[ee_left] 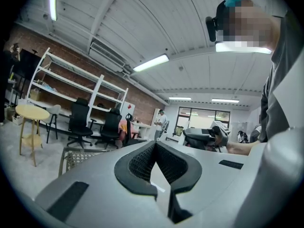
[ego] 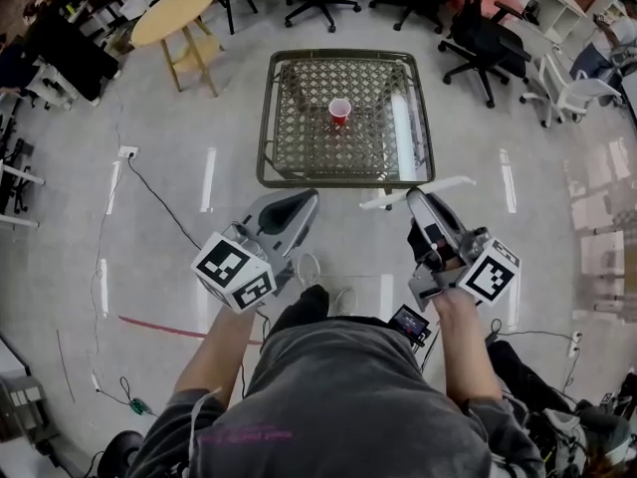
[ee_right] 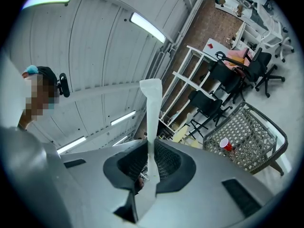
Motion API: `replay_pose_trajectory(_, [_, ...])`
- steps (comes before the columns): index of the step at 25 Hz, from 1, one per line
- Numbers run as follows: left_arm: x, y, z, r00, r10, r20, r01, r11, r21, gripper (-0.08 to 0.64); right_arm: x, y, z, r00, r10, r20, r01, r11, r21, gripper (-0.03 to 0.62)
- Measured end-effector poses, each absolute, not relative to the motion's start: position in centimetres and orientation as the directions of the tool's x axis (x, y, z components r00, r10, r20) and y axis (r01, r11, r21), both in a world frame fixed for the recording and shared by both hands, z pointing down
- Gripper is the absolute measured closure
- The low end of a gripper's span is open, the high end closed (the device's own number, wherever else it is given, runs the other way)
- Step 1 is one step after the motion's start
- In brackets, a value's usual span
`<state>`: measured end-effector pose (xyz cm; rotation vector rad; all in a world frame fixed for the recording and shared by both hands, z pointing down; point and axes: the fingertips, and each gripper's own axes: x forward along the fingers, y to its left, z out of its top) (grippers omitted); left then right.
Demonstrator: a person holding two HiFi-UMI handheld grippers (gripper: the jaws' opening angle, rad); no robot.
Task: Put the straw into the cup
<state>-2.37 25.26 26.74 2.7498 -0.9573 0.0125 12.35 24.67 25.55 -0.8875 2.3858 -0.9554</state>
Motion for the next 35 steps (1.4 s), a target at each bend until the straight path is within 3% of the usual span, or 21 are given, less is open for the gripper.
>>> replay_pose_trajectory(35, [-10.6,10.7,27.0,0.844,-0.532,0.064,-0.53,-0.811,0.247,0.549,2.9,11.2,25.5,-0.665,-0.74,-0.099,-0.465,0.515,-0.721,0.546])
